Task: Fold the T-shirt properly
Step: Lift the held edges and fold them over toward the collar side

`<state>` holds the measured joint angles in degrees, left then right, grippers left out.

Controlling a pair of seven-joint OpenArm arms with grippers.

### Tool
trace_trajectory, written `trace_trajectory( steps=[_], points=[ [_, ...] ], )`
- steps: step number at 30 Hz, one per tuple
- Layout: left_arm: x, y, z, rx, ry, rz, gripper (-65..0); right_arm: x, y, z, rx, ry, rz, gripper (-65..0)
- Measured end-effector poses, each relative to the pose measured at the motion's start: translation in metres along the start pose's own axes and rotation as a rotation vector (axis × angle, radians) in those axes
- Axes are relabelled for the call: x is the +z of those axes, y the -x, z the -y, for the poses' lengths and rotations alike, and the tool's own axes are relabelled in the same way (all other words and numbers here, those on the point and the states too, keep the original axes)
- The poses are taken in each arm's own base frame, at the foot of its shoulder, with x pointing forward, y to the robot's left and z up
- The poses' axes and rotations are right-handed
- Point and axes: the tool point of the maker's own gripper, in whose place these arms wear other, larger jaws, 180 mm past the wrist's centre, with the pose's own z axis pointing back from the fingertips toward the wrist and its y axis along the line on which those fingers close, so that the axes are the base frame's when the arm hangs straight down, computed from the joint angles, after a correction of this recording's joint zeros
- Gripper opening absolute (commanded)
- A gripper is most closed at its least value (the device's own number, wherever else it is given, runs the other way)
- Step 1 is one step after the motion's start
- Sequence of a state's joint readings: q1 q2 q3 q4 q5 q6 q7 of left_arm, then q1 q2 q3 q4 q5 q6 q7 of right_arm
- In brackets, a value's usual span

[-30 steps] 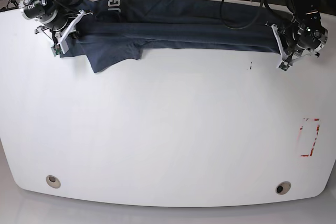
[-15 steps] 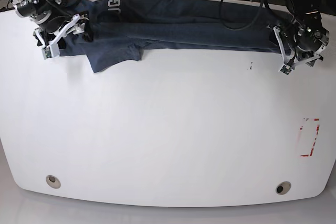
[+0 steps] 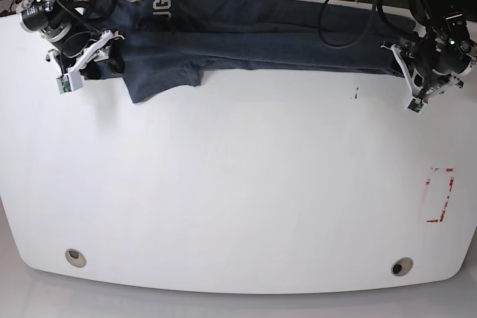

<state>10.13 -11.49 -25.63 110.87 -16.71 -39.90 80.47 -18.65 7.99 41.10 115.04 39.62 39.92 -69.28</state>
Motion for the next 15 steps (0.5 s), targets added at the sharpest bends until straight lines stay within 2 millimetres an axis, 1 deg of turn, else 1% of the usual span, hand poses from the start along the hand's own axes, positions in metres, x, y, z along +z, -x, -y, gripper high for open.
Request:
trace_trajectory(
  steps=[2,3,6,8,10,11,15],
  points=[
    [-0.006,0.005,0.010,-0.001,0.029,-0.017,-59.3,-0.003,0.008,-0.001,0.016,0.011,-0.039,-56.6],
    [-0.008,0.009,0.014,0.001,0.041,-0.027,-60.4,-0.004,0.011,-0.002,0.022,0.014,-0.059,-57.2],
    [-0.012,0.024,0.018,0.005,0.049,-0.072,-60.6,-0.007,0.024,-0.001,0.043,0.035,-0.116,-54.7],
    [-0.016,0.038,0.015,0.008,0.037,-0.124,-60.6,-0.010,0.032,0.002,0.055,0.053,-0.152,-53.7],
    [-0.020,0.045,0.014,0.015,0.042,-0.149,-60.6,-0.014,0.043,0.004,0.052,0.071,-0.193,-53.6],
    [-0.022,0.049,0.015,0.020,0.047,-0.160,-60.6,-0.016,0.050,0.004,0.043,0.080,-0.214,-53.6],
    [-0.034,0.053,0.018,0.038,0.090,-0.150,-60.6,-0.027,0.064,0.003,0.036,0.099,-0.231,-53.4]
  ],
)
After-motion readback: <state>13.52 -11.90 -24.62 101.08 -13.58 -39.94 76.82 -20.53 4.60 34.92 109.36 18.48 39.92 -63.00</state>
